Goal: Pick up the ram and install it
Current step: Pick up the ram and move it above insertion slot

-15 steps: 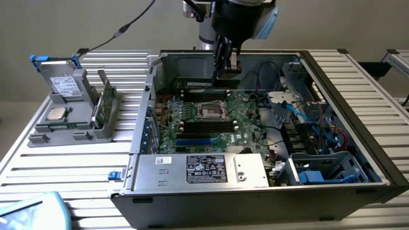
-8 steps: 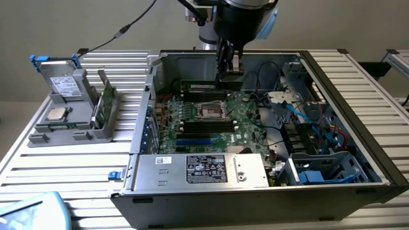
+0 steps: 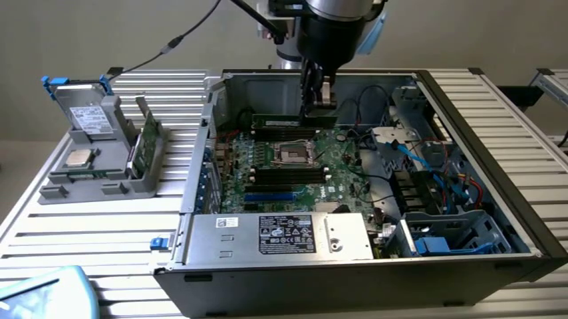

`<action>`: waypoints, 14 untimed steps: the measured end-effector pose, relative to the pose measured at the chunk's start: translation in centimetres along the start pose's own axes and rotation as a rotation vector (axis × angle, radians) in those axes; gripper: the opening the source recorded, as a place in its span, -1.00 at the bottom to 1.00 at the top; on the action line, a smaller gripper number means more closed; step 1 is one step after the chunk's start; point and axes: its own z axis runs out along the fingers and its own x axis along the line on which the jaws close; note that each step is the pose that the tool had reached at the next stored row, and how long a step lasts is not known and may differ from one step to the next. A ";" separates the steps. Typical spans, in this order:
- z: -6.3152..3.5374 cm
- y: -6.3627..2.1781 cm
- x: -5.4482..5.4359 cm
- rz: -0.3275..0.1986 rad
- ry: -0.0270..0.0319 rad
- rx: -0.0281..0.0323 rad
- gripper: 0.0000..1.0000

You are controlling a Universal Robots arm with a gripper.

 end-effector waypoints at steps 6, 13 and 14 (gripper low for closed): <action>1.18 -0.14 -1.1 0.000 0.0000 0.0002 -0.73; 2.44 -0.33 -1.1 0.006 -0.0003 0.0020 -0.73; 2.62 -0.37 -1.1 0.006 -0.0004 0.0028 -0.73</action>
